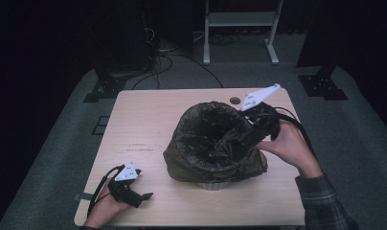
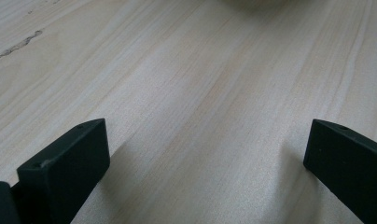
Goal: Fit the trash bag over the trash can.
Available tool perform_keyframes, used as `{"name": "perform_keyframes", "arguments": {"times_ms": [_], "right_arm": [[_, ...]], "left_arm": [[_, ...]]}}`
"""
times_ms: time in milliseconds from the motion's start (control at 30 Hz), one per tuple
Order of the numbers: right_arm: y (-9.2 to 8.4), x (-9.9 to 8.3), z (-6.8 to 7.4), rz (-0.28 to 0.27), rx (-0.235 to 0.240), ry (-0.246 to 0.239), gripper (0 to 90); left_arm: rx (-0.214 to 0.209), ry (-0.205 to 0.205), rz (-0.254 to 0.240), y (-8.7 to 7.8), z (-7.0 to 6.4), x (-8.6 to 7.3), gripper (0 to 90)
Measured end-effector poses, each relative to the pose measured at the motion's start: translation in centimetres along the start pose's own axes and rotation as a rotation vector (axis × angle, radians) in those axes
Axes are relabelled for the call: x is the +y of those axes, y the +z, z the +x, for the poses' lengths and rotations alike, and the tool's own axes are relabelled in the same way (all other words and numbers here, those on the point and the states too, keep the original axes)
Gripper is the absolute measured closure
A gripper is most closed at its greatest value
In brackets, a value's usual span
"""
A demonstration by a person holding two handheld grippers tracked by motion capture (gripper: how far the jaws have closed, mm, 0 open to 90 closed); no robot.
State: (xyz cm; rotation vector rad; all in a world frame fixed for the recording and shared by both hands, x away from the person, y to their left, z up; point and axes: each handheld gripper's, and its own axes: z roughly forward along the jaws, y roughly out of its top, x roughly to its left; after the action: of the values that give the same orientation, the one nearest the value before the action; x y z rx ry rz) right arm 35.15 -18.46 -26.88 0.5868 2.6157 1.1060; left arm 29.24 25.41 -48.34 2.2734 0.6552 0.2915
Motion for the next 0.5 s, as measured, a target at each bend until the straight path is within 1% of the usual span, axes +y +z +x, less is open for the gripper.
{"name": "perform_keyframes", "arguments": {"times_ms": [100,233,367,500], "right_arm": [[-1.8,-2.2,-0.4,-0.022,-0.025,0.040,0.0],[-3.5,-5.3,-0.8,-0.052,-0.055,0.082,0.0],[-4.3,-8.4,-0.8,-0.074,-0.081,0.116,0.0],[-4.3,-11.6,-0.6,-0.096,-0.103,0.142,0.0]], "left_arm": [[0.000,0.000,0.000,0.0,0.0,0.0,0.0],[0.001,0.000,-0.001,0.0,0.0,0.0,0.0],[0.003,-0.002,-0.001,0.0,0.0,0.0,0.0],[0.002,-0.004,-0.002,0.0,-0.1,0.0,0.0]]}}
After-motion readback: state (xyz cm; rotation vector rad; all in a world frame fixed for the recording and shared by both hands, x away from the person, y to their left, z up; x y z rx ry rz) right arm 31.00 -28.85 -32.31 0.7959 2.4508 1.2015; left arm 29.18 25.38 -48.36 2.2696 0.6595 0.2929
